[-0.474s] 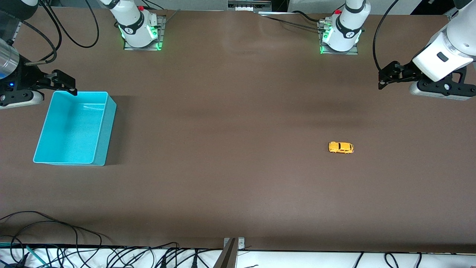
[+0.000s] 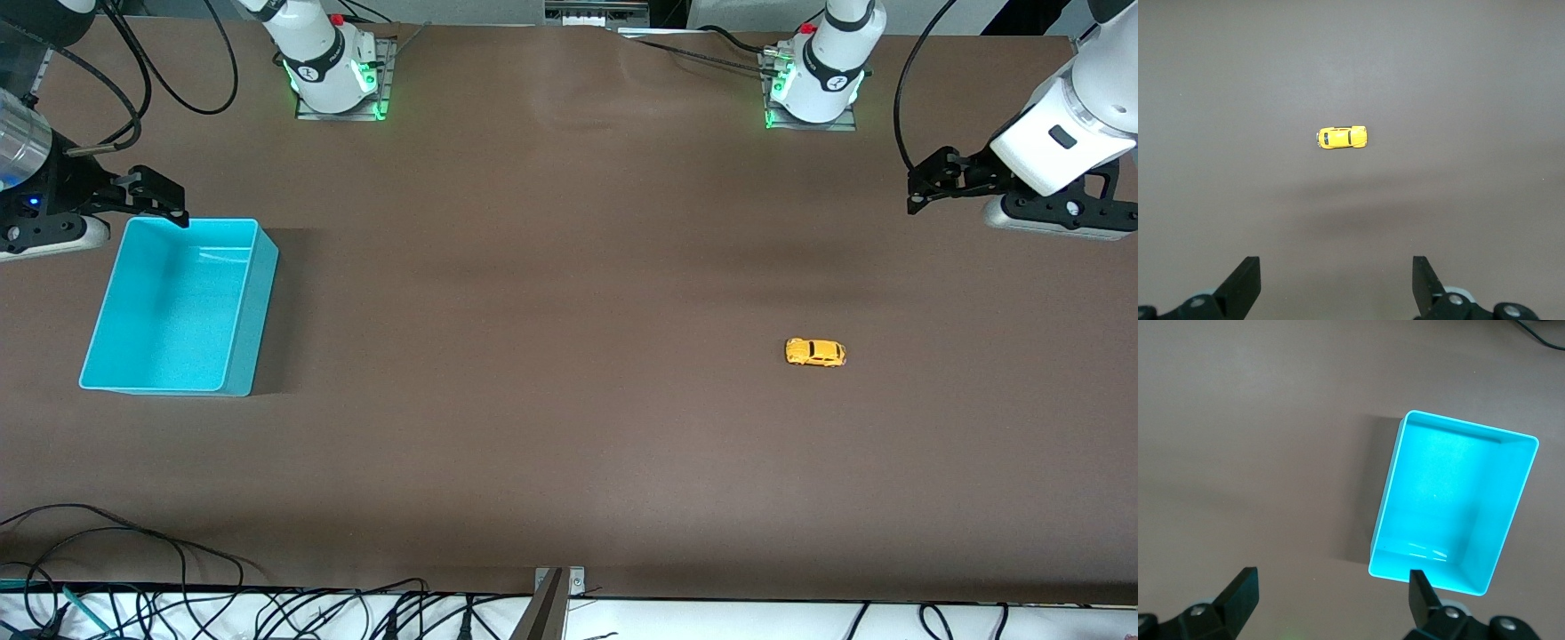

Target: Wind up and store yellow beetle car

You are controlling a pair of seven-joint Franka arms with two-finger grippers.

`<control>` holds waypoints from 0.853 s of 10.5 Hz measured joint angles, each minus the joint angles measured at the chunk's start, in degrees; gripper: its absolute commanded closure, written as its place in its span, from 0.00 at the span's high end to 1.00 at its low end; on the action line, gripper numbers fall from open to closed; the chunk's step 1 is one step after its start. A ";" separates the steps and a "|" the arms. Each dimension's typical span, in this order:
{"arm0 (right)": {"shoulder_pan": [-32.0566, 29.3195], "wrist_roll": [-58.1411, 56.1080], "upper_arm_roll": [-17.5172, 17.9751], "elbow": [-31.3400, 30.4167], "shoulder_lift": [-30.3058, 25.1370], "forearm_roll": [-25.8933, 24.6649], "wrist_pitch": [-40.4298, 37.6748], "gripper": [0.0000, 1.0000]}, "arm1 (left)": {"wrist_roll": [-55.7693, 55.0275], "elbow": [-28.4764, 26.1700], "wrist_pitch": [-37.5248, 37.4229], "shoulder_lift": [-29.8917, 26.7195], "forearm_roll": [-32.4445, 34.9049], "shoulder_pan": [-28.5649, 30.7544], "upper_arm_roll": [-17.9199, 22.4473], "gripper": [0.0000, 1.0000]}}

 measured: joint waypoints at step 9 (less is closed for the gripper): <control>-0.06 0.03 0.33 0.00 -0.03 0.00 -1.99 1.00 | 0.00 0.00 0.00 0.06 0.00 0.44 0.06 1.00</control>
